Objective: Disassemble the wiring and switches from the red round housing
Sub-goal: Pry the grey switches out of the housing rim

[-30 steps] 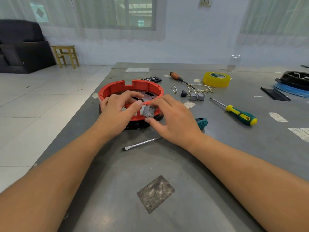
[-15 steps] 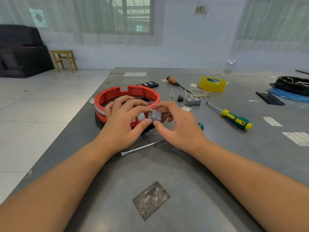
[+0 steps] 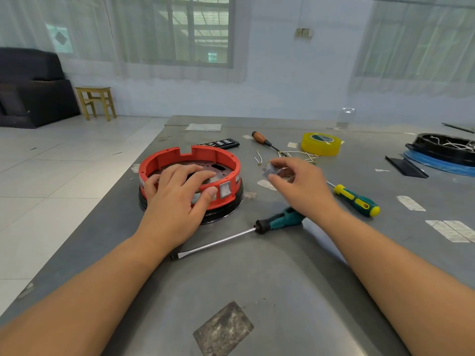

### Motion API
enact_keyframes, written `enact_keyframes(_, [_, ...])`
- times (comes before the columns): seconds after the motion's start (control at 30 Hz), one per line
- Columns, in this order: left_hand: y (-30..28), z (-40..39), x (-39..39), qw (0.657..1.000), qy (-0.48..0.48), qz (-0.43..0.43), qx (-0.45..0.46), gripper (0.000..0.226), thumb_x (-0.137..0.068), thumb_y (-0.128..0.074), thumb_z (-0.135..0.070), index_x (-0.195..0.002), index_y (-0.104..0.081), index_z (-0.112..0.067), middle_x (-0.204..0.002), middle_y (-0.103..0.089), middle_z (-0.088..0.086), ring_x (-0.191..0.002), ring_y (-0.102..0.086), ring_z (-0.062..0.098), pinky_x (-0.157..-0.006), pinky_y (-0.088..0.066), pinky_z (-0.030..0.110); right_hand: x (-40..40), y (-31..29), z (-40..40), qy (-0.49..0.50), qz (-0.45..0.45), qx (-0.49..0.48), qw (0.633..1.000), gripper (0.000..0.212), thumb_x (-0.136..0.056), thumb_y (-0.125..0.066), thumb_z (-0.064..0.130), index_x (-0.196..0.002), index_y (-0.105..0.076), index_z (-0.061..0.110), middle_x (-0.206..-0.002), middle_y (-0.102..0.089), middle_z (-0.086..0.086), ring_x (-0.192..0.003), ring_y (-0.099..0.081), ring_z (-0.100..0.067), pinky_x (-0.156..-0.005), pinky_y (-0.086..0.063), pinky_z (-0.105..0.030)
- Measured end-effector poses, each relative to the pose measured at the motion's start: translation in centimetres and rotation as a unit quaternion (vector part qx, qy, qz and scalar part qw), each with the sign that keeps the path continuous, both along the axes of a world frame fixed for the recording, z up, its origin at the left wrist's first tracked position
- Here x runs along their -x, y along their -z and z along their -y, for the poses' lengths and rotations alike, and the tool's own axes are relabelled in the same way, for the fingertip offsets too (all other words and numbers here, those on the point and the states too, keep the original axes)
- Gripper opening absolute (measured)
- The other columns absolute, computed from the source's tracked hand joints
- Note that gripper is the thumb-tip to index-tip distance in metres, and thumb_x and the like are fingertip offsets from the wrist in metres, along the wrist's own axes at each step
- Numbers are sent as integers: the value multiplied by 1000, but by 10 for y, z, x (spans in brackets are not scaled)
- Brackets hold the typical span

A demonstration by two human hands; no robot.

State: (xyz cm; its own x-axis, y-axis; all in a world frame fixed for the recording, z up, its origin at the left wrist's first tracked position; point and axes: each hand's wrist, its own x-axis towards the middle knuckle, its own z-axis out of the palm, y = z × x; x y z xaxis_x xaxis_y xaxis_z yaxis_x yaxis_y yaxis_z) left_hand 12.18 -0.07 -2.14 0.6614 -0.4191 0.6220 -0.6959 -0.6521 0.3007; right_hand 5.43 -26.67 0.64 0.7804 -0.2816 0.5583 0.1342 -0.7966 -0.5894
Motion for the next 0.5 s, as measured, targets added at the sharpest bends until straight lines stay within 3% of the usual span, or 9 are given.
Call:
enact_keyframes(0.17, [3, 3, -3, 1000, -13, 7, -16, 47, -103, -36, -53, -133, -69, -38, -141, -59, -13, -140, -36, 20, -112, -18, 44, -28, 5, 41, 69, -50, 22, 996, 40, -98, -67, 26, -137, -62, 23, -125, -67, 3, -101, -63, -10, -97, -53, -35])
enact_keyframes(0.27, [3, 2, -7, 1000, -10, 4, -14, 56, -102, -25, -58, -135, -67, -40, -143, -57, -15, -141, -33, 19, -114, -15, 42, -46, 9, 60, 83, -61, 57, 993, 37, -98, -65, 25, -135, -60, 26, -128, -66, 4, -115, -60, -17, -100, -51, -40])
enact_keyframes(0.5, [5, 2, -10, 1000, -11, 1, -14, 52, -103, -25, -57, -134, -65, -44, -141, -56, -20, -141, -35, 20, -114, -15, 42, -80, 16, 78, 66, -140, 241, 958, 34, -100, -60, 39, -133, -62, 32, -134, -65, 3, -127, -53, -23, -108, -43, -44])
